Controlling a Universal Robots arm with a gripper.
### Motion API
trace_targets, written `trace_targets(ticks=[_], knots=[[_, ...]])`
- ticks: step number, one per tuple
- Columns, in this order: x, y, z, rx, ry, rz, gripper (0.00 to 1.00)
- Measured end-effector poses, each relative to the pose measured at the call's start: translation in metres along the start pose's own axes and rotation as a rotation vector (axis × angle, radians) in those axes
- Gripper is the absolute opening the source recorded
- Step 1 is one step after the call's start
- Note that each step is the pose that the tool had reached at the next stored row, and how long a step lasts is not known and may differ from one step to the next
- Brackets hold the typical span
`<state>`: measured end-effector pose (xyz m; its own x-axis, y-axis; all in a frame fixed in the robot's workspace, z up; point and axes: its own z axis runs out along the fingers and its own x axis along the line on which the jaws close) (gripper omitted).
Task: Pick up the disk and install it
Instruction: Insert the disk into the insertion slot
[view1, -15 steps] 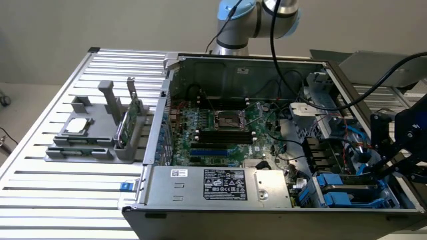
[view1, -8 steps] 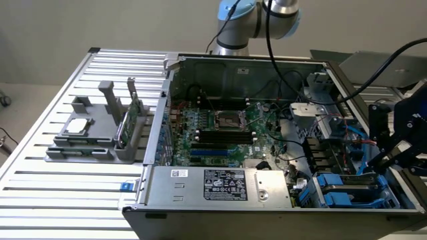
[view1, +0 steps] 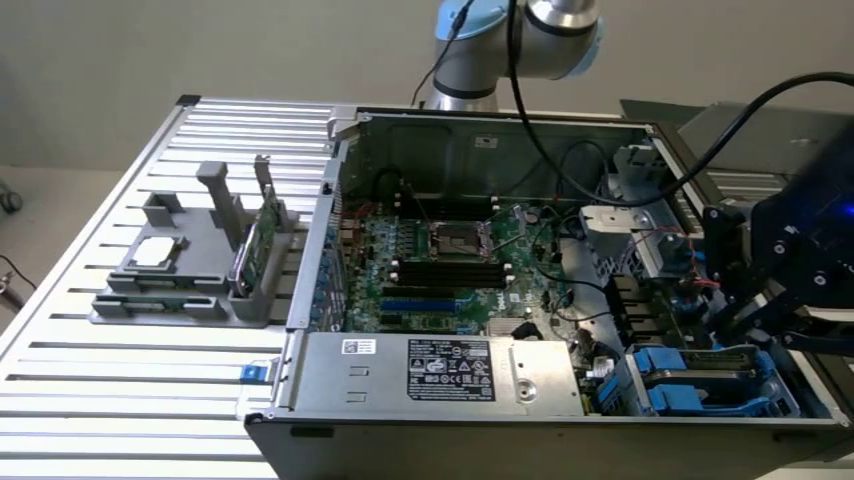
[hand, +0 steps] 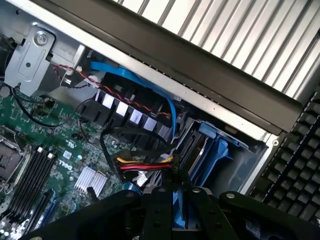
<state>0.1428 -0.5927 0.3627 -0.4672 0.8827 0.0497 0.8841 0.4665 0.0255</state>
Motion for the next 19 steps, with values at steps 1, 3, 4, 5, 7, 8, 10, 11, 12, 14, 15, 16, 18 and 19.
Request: trace_targets(ticks=[1,3,4,5,7,8,10,11,12,14,15,16,18,19], knots=[[0.0002,-0.0006,0.0,-0.0001,0.0,0.003,0.17],[0.0003,-0.0007,0.0,-0.0005,-0.0005,0.013,0.17],[0.0004,-0.0006,0.0,-0.0006,-0.0011,0.019,0.17],[0.0004,-0.0007,0.0,-0.0003,-0.0023,0.025,0.17],[0.0004,-0.0007,-0.0001,0.0016,-0.0079,0.04,0.17],[0.0004,-0.0007,0.0,0.0028,-0.0112,0.048,0.17],[0.0004,-0.0007,0.0,0.0056,-0.0188,0.065,0.17],[0.0004,-0.0007,0.0,0.0071,-0.0228,0.074,0.17],[0.0004,-0.0007,0.0,0.0083,-0.0263,0.083,0.17],[0.0003,-0.0007,0.0001,0.0096,-0.0308,0.102,0.17],[0.0003,-0.0007,0.0001,0.0099,-0.0324,0.113,0.17],[0.0003,-0.0006,0.0,0.01,-0.0338,0.124,0.17],[0.0002,-0.0004,0.0,0.0099,-0.0356,0.146,0.17],[0.0001,-0.0002,0.0001,0.0098,-0.0362,0.157,0.17]])
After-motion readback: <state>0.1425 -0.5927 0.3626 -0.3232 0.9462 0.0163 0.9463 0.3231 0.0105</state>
